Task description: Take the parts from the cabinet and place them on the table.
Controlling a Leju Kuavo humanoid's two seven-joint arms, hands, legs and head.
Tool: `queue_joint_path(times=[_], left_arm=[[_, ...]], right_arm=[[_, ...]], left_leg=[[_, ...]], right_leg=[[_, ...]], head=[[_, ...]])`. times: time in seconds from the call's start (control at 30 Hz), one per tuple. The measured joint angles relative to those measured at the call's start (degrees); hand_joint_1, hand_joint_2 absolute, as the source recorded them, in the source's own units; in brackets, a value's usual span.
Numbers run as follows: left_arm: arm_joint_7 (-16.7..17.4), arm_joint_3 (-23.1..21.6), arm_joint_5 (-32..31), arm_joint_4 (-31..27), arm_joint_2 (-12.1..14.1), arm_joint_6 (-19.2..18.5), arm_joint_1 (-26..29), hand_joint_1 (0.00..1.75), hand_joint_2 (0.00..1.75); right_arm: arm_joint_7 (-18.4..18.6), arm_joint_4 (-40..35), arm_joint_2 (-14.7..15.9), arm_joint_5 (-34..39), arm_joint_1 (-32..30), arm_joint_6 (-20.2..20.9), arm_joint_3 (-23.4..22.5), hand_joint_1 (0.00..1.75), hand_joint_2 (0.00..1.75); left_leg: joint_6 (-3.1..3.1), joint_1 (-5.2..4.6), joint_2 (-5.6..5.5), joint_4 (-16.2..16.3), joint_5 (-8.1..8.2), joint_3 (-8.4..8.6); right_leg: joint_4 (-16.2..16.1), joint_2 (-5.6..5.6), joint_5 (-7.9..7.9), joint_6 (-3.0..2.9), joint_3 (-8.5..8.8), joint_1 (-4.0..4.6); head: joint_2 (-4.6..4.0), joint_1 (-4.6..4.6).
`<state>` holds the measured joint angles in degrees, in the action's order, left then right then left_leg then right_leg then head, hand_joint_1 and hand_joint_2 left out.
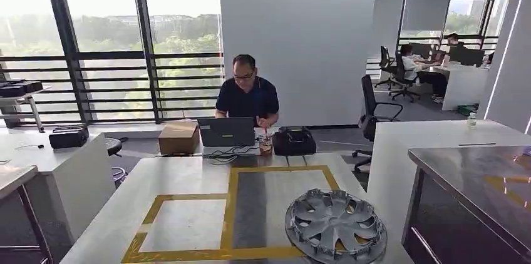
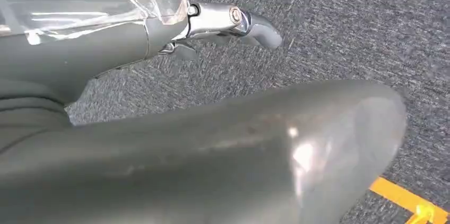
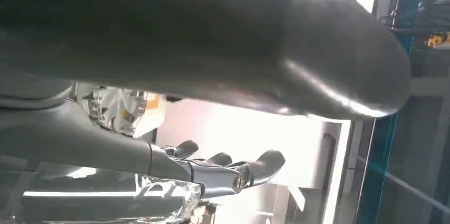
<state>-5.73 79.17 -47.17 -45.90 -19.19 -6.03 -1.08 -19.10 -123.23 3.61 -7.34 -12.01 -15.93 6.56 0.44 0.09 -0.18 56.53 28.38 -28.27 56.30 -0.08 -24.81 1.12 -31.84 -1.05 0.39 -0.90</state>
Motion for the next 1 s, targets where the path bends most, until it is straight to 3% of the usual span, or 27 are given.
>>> queue_joint_path(times=[0.07, 0.1, 0.13, 0.17, 0.23, 0.27, 0.3, 0.33, 0.4, 0.43, 0.47, 0.57, 0.6, 0.63, 0.67, 0.73, 0.77, 0.8, 0.83, 0.9, 0.93, 0.97, 1.0], left_arm=[[0.2, 0.0, 0.2, -0.4, -0.1, 0.0, 0.1, 0.00, 0.00], [0.2, 0.0, 0.2, -0.6, -0.2, 0.0, 0.1, 0.00, 0.00], [0.3, 0.0, 0.2, -0.9, -0.3, -0.1, 0.1, 0.00, 0.00], [0.3, 0.0, 0.2, -1.0, -0.4, -0.2, 0.1, 0.00, 0.00], [0.4, 0.0, 0.2, -1.1, -0.6, -0.2, 0.1, 0.00, 0.00], [0.4, 0.0, 0.2, -1.2, -0.6, -0.3, 0.1, 0.00, 0.00], [0.4, 0.0, 0.2, -1.4, -0.6, -0.3, 0.1, 0.00, 0.00], [0.4, 0.0, 0.2, -1.4, -0.7, -0.3, 0.1, 0.00, 0.00], [0.5, 0.0, 0.2, -1.4, -0.7, -0.4, 0.1, 0.00, 0.00], [0.5, -0.1, 0.2, -1.4, -0.7, -0.4, 0.1, 0.00, 0.00], [0.5, -0.1, 0.2, -1.4, -0.7, -0.4, 0.1, 0.00, 0.00], [0.5, -0.3, 0.2, -1.5, -0.6, -0.4, 0.1, 0.00, 0.00], [0.5, -0.3, 0.2, -1.6, -0.6, -0.4, 0.1, 0.00, 0.00], [0.5, -0.4, 0.2, -1.6, -0.6, -0.5, 0.1, 0.00, 0.00], [0.5, -0.4, 0.2, -1.6, -0.6, -0.5, 0.1, 0.00, 0.00], [0.5, -0.5, 0.2, -1.6, -0.5, -0.6, 0.1, 0.00, 0.00], [0.5, -0.5, 0.2, -1.6, -0.5, -0.7, 0.1, 0.00, 0.00], [0.5, -0.6, 0.2, -1.6, -0.5, -0.7, 0.1, 0.00, 0.00], [0.5, -0.7, 0.2, -1.6, -0.5, -0.7, 0.1, 0.00, 0.00], [0.5, -0.9, 0.2, -1.6, -0.5, -0.7, 0.1, 0.00, 0.00], [0.5, -0.9, 0.2, -1.6, -0.4, -0.7, 0.1, 0.00, 0.00], [0.5, -1.0, 0.2, -1.5, -0.3, -0.7, 0.1, 0.00, 0.00], [0.5, -1.0, 0.2, -1.5, -0.4, -0.7, 0.1, 0.00, 0.00]], right_arm=[[0.1, 0.0, 0.0, 0.2, 0.0, 0.2, 0.0, 0.00, 0.00], [0.1, 0.0, 0.0, 0.2, 0.0, 0.4, 0.0, 0.00, 0.00], [0.1, -0.1, 0.0, 0.2, 0.0, 0.4, 0.0, 0.00, 0.00], [0.1, -0.1, 0.0, 0.2, 0.2, 0.5, 0.0, 0.00, 0.00], [0.4, -0.1, 0.0, 0.4, 0.1, 0.5, 0.0, 0.00, 0.00], [0.4, -0.1, 0.0, 0.5, 0.1, 0.5, 0.0, 0.00, 0.00], [0.4, -0.1, 0.0, 0.5, 0.1, 0.5, 0.0, 0.00, 0.00], [0.5, -0.1, 0.0, 0.5, 0.1, 0.5, 0.0, 0.00, 0.00], [0.5, -0.1, 0.0, 0.7, 0.1, 0.5, 0.0, 0.00, 0.00], [0.5, -0.2, 0.0, 0.7, 0.2, 0.5, 0.0, 0.00, 0.00], [0.6, -0.2, 0.0, 0.7, 0.0, 0.6, 0.0, 0.00, 0.00], [0.8, -0.3, -0.1, 0.9, 0.0, 1.0, 0.0, 0.00, 0.00], [1.0, -0.3, -0.2, 1.0, 0.1, 1.1, 0.0, 0.00, 0.00], [1.4, -0.4, -0.3, 1.0, 0.2, 1.4, 0.0, 0.00, 0.00], [1.6, -0.5, -0.6, 0.9, 0.1, 1.5, 0.0, 0.00, 0.00], [2.6, -0.5, -1.0, 0.6, 0.1, 2.0, 0.0, 0.00, 0.00], [3.1, -0.5, -1.2, 0.5, 0.0, 2.3, 0.0, 0.00, 0.00], [3.6, -0.5, -1.5, 0.4, -0.1, 2.6, 0.0, 0.00, 0.00], [4.0, -0.5, -1.6, 0.4, -0.1, 2.9, 0.0, 0.00, 0.00], [5.1, -0.5, -1.9, 0.7, -0.3, 3.5, 0.0, 0.00, 0.00], [5.7, -0.5, -2.0, 1.0, -0.3, 3.8, 0.0, 0.00, 0.00], [6.5, -0.4, -2.0, 1.2, -0.4, 4.0, 0.0, 0.00, 0.00], [7.5, -0.2, -2.1, 1.5, -0.5, 4.2, -0.1, 0.00, 0.00]], left_leg=[[0.72, -0.20, 0.03, -0.2, -0.51, -0.28], [1.45, 0.42, 0.23, -1.0, -1.44, -0.23], [1.85, 0.23, 0.42, -1.1, -1.88, -0.68], [2.31, 0.18, 0.48, -1.1, -2.28, -1.31], [2.48, -0.11, 0.57, -1.0, -3.09, -2.55], [2.47, -0.20, 0.59, -1.0, -3.48, -3.15], [2.45, -0.25, 0.59, -0.9, -3.81, -3.65], [2.37, -0.27, 0.58, -0.8, -4.15, -4.12], [2.04, -0.26, 0.52, -0.2, -4.51, -4.86], [1.83, -0.30, 0.54, 0.3, -4.62, -5.22], [1.55, -0.72, 0.54, 0.6, -4.71, -5.50], [0.42, -0.42, 0.55, 0.4, -5.48, -5.62], [0.12, -0.31, 0.41, 0.7, -5.42, -5.96], [-0.38, -0.15, 0.26, 1.8, -3.73, -6.55], [-0.70, 0.03, 0.26, 4.7, -0.90, -7.54], [-1.26, 0.35, 0.25, 14.2, 4.76, -10.70], [-1.41, 0.51, 0.26, 17.8, 6.19, -11.63], [-1.50, 0.62, 0.26, 18.4, 6.19, -11.18], [-1.45, 0.65, 0.26, 16.3, 5.16, -9.43], [-1.12, 0.64, 0.22, 6.2, 1.21, -2.84], [-0.74, 0.61, 0.01, 1.0, 0.00, 0.46], [-0.44, 0.19, -0.11, -0.4, 0.69, 0.99], [-0.14, 0.07, -0.12, -0.2, 0.38, 0.75]], right_leg=[[-0.4, 0.01, 0.58, 0.84, 0.01, -0.15], [0.1, -0.01, 0.27, 0.94, -0.27, -0.18], [1.9, 0.03, -1.46, 0.60, -1.33, -0.15], [5.8, 0.04, -4.10, 0.09, -3.04, -0.19], [15.3, 0.04, -8.61, -0.23, -6.74, -0.20], [18.2, 0.04, -9.60, 0.00, -7.65, -0.20], [18.3, 0.03, -9.47, 0.35, -7.17, -0.21], [15.3, 0.03, -8.36, 0.83, -4.88, -0.23], [3.7, -0.01, -5.12, 1.55, 2.23, -0.22], [-0.5, -0.02, -4.86, 1.16, 4.53, -0.21], [-0.4, 0.08, -4.26, 0.45, 3.91, 0.13], [-0.1, 0.08, -3.67, -0.62, 3.47, 0.45], [-0.4, 0.02, -3.07, -1.18, 3.15, -0.19], [-0.4, -0.04, -2.67, -1.41, 2.88, -0.25], [-0.4, -0.09, -2.34, -1.81, 2.51, -0.26], [-0.3, -0.10, -1.64, -1.89, 1.51, -0.17], [-0.2, -0.11, -1.25, -1.92, 0.99, -0.14], [-0.1, -0.10, -1.02, -1.77, 0.53, -0.14], [-0.1, -0.08, -0.78, -1.66, 0.42, -0.14], [0.0, 0.04, -0.32, -1.32, 0.01, -0.15], [0.0, 0.05, -0.11, -1.03, 0.01, -0.18], [0.1, 0.01, 0.18, -0.57, -0.26, 0.22], [0.1, -0.01, 0.39, -0.25, -0.43, 0.17]], head=[[0.00, 0.00], [-0.02, 0.05], [-0.02, 0.11], [-0.02, 0.26], [0.00, 0.35], [0.00, 0.37], [-0.02, 0.39], [-0.02, 0.39], [0.00, 0.50], [0.00, 0.59], [0.00, 0.52], [0.00, 0.39], [0.00, 0.48], [0.00, 0.44], [0.00, 0.18], [0.00, 0.11], [0.00, 0.13], [0.00, 0.09], [0.00, 0.11], [0.00, 0.05], [0.00, 0.02], [0.00, 0.07], [0.02, 0.09]])
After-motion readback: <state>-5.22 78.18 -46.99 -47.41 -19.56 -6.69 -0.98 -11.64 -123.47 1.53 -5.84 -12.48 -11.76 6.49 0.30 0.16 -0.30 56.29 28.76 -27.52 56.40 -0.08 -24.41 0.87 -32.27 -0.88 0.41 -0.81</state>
